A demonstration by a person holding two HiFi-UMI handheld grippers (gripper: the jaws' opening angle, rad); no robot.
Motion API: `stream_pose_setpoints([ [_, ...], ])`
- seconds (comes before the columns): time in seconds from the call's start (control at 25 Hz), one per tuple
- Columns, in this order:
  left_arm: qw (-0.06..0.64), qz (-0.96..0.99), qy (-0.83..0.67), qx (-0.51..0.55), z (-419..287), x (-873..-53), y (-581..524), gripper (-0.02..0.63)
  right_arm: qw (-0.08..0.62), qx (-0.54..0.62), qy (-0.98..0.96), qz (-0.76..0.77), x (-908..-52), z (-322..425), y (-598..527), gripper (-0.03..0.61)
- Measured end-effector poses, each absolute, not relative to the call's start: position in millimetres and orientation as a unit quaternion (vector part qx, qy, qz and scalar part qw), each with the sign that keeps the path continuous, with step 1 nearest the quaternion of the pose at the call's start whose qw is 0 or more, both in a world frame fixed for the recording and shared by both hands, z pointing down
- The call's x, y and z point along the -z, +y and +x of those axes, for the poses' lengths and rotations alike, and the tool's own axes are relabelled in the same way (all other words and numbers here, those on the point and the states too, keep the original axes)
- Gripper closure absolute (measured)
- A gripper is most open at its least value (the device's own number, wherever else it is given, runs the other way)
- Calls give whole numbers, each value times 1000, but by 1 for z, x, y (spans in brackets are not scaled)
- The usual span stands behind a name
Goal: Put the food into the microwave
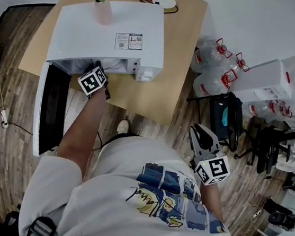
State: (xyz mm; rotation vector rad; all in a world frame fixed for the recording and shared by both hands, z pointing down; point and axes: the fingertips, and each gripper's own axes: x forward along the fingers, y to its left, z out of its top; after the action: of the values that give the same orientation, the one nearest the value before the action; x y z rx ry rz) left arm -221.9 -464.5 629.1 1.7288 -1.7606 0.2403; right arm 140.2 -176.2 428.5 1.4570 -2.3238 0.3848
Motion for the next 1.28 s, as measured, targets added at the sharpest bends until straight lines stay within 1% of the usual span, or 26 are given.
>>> stream_pose_setpoints([
  [0.48, 310, 666, -674, -80, -209, -610, -420, 482, 173, -138, -842, 492, -433, 164, -154, 537],
  [0.72, 285, 688, -660, -98, -196, -596, -377, 495, 164, -131, -861, 463, -433, 171, -147, 555],
  [0.84, 287, 693, -653, -103, -190, -594, -353, 515, 161, -128, -870, 449, -433, 174, -144, 558],
  [0.96, 298, 696, -645, -101, -182, -592, -330, 554, 159, -127, -876, 437, -433, 177, -140, 561],
  [1.04, 303, 703, -636, -98, -173, -588, -317, 566, 157, -128, -880, 430, -434, 179, -136, 563],
  [1.28, 284, 743, -595, -116, -135, -576, -277, 598, 154, -133, -890, 409, -443, 185, -116, 565],
])
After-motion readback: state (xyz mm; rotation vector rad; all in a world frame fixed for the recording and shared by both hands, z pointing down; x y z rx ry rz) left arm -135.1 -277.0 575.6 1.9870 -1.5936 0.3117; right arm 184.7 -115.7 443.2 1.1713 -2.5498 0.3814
